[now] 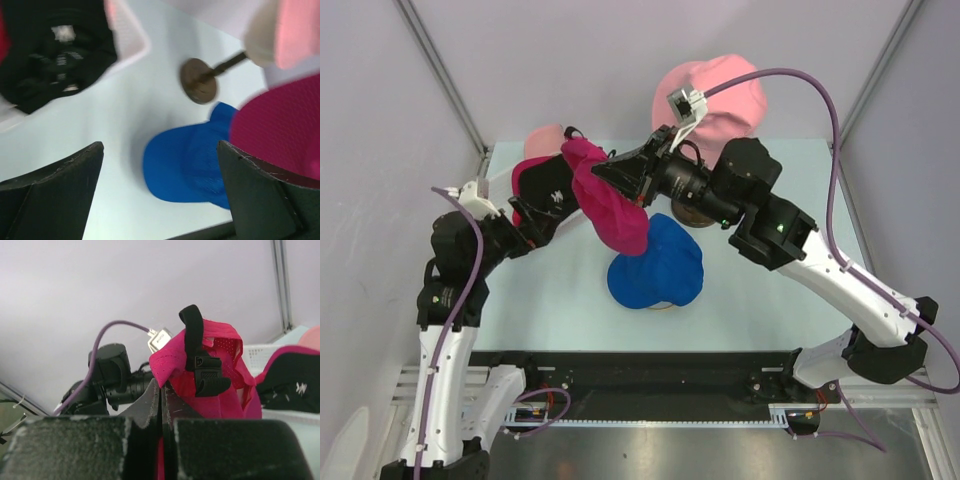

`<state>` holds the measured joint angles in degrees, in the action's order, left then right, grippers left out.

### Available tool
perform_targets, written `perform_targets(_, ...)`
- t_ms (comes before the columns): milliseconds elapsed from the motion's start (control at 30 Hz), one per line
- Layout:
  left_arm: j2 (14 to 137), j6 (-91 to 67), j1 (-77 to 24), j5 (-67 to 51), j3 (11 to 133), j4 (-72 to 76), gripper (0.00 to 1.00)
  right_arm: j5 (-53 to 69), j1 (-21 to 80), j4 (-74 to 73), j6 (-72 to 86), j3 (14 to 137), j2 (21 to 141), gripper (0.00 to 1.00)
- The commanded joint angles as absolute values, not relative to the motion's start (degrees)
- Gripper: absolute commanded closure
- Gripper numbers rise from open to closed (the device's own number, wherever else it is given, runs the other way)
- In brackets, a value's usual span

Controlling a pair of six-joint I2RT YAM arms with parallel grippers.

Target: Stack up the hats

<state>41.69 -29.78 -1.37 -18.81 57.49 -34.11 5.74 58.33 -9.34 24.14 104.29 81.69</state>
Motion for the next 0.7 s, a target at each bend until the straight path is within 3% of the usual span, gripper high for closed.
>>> perform_targets(0,42.72,-26.99,-0.88,-3.69,62.05,-42.81,0.00,-2.87,59.94,-8.44,27.32,100.30,78.33,1.00)
perform_targets(267,43.33,-29.09,-0.88,-7.46,59.77,-39.03,0.00,-11.24,62.84,-4.23,35.42,84.31,71.20,1.00)
perform_targets(667,46.13,-26.11,-4.12,-14.15,58.71,-33.58,0.00,-23.18,64.16,-2.72,31.11,74.98,66.27,1.00)
